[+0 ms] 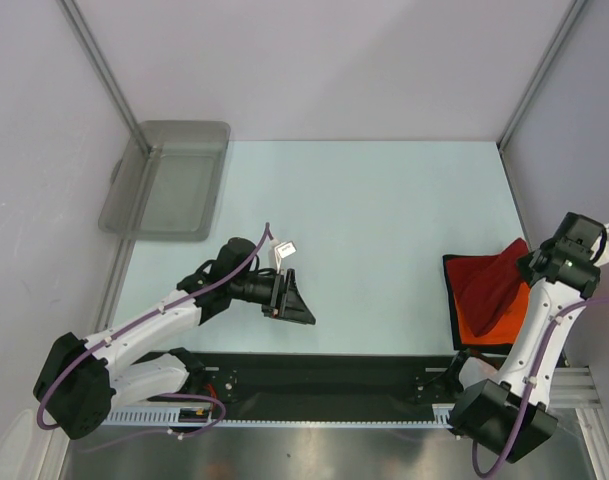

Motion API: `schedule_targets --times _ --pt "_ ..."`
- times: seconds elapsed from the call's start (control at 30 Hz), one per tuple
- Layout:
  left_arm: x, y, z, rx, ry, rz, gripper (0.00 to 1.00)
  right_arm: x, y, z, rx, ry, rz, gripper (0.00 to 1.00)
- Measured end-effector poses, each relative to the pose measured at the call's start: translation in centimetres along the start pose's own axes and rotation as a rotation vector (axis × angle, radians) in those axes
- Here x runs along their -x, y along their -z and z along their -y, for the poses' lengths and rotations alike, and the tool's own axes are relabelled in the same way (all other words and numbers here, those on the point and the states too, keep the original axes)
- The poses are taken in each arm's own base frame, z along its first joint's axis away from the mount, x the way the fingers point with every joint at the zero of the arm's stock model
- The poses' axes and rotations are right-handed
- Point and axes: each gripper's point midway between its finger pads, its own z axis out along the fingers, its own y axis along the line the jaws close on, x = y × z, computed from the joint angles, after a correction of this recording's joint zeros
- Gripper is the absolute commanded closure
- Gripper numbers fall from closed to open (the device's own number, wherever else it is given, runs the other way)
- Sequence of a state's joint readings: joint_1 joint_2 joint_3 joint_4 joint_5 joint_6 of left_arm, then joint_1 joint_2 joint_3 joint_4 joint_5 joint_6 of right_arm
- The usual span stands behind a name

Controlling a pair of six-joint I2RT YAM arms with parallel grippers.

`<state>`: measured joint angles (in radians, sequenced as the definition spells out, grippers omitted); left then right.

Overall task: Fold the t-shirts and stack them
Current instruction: Neatly place the folded tshirt to the corner, then reset both grippers

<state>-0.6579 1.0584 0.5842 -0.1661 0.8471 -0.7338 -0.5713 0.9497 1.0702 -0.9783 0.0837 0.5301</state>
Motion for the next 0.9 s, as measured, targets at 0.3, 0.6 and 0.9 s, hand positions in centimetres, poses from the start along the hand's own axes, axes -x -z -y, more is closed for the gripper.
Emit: schedule_targets --times 0.3,0.6,0.9 --pt "-0.4 0.0 0.0 -0.009 0.004 -0.013 0.42 -1.4 -1.3 4.4 -0.188 0.011 -0.022 0.69" --pt "-0.9 0.1 -0.2 -0.012 0.010 -0.026 0.41 -3.1 -0.6 10.8 -0.476 -0.153 -0.128 0.25" --pt "-0.5 0.5 -0.4 -0.012 0.012 -0.011 0.41 -1.9 0.0 6.1 -0.304 -0.019 -0.098 0.25"
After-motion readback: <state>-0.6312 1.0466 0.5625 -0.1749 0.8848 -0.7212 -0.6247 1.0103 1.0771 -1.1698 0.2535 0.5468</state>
